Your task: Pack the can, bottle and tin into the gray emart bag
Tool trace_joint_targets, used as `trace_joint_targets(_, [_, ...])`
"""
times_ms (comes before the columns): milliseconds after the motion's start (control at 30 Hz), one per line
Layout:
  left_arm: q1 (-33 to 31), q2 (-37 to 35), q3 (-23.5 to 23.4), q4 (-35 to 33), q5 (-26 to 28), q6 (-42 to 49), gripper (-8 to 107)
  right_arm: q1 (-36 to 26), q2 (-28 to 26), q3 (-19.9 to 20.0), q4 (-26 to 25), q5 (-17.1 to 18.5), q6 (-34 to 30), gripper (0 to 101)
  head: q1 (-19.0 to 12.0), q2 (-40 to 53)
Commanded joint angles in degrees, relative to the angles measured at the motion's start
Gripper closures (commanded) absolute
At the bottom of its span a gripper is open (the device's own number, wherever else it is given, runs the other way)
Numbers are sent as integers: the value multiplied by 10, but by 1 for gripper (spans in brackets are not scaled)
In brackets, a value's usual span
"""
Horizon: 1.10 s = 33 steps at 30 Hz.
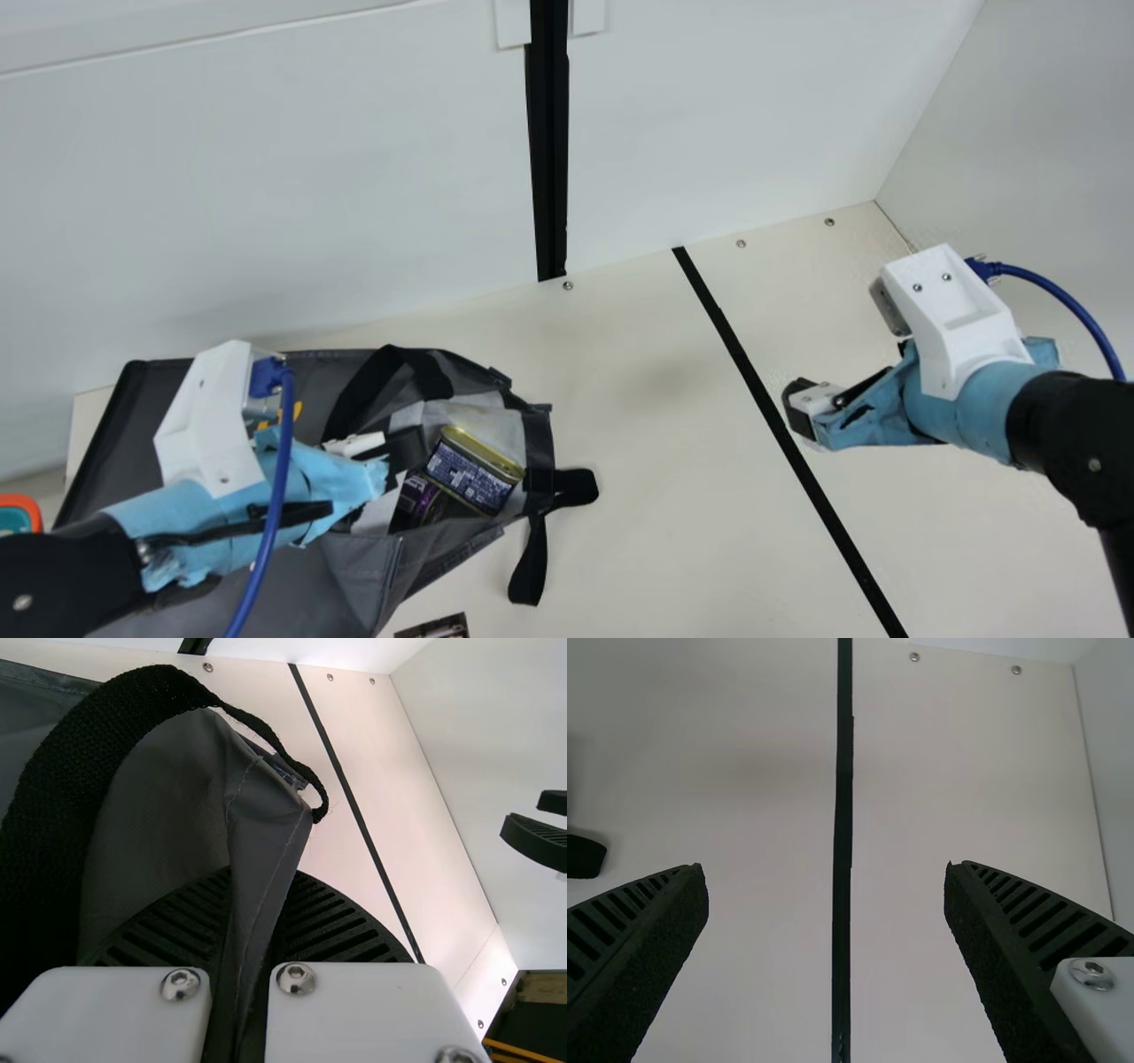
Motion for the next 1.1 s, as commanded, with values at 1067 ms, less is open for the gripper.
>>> trace_joint_targets(1067, [0, 0, 0, 0, 0, 0, 89, 17, 107, 61, 223, -65, -206, 10, -13, 0])
